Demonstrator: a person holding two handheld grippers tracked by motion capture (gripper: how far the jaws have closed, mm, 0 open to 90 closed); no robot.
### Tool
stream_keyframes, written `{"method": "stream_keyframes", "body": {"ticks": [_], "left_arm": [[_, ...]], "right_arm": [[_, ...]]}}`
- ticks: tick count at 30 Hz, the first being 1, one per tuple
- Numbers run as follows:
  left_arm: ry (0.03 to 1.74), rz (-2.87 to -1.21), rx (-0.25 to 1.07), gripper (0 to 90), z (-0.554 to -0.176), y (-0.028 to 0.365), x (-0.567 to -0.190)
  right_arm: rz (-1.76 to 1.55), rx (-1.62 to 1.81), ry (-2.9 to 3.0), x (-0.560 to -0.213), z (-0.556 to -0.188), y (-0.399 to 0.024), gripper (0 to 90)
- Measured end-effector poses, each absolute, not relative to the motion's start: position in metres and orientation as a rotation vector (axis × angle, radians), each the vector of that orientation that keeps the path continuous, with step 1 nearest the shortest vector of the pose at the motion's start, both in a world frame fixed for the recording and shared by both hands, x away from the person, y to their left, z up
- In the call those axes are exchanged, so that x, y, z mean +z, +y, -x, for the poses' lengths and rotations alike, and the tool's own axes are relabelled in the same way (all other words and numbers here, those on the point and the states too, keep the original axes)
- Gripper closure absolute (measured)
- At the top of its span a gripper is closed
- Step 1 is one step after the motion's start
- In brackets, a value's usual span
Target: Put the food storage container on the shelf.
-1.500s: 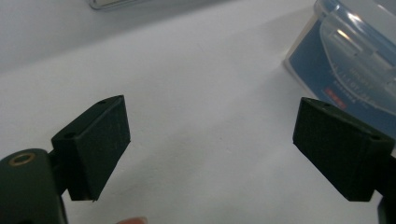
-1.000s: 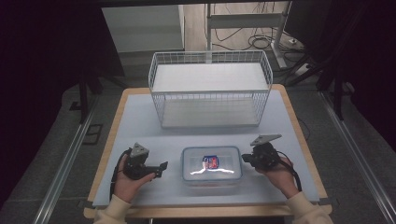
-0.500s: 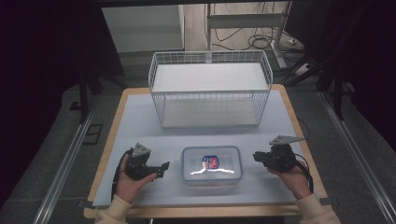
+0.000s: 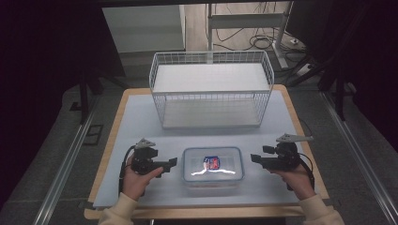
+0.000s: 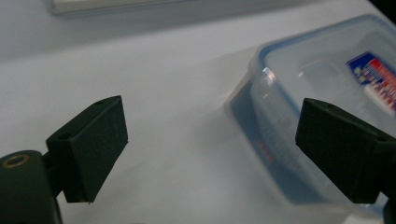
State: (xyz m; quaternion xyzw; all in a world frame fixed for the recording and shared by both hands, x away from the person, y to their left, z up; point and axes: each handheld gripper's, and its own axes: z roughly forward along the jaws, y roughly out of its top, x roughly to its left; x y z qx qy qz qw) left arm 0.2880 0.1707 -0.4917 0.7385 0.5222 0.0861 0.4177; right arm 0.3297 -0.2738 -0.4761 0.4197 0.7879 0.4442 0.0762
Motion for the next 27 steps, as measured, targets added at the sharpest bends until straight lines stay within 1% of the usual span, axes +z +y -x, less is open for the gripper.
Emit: {"method": "stream_keyframes", "body": {"ticks": [4, 6, 7, 11, 17, 20, 23, 27], "left_arm": [[1.307, -1.837, 0.137, 9.0, -0.295, 0.160, -0.490], [1.298, -1.833, 0.071, 9.0, -0.293, 0.156, -0.494], [1.298, -1.833, 0.071, 9.0, -0.293, 0.156, -0.494], [1.290, -1.809, -0.023, 9.1, -0.288, 0.155, -0.499], [1.271, -1.824, -0.092, 9.1, -0.285, 0.145, -0.504], [1.263, -1.830, -0.156, 9.5, -0.283, 0.138, -0.510], [1.260, -1.835, -0.178, 9.5, -0.283, 0.134, -0.512], [1.259, -1.811, -0.242, 9.6, -0.286, 0.131, -0.517]], "right_arm": [[-1.257, 1.332, 2.353, -0.475, -0.329, -0.274, 26.5], [-1.252, 1.337, 2.347, -0.474, -0.328, -0.274, 26.5], [-1.252, 1.337, 2.347, -0.474, -0.328, -0.274, 26.5], [-1.244, 1.323, 2.357, -0.476, -0.328, -0.272, 26.5], [-1.225, 1.302, 2.371, -0.478, -0.327, -0.269, 26.4], [-1.222, 1.295, 2.374, -0.478, -0.327, -0.268, 26.3], [-1.220, 1.292, 2.375, -0.479, -0.327, -0.268, 26.2], [-1.212, 1.289, 2.376, -0.478, -0.327, -0.267, 26.3]]}}
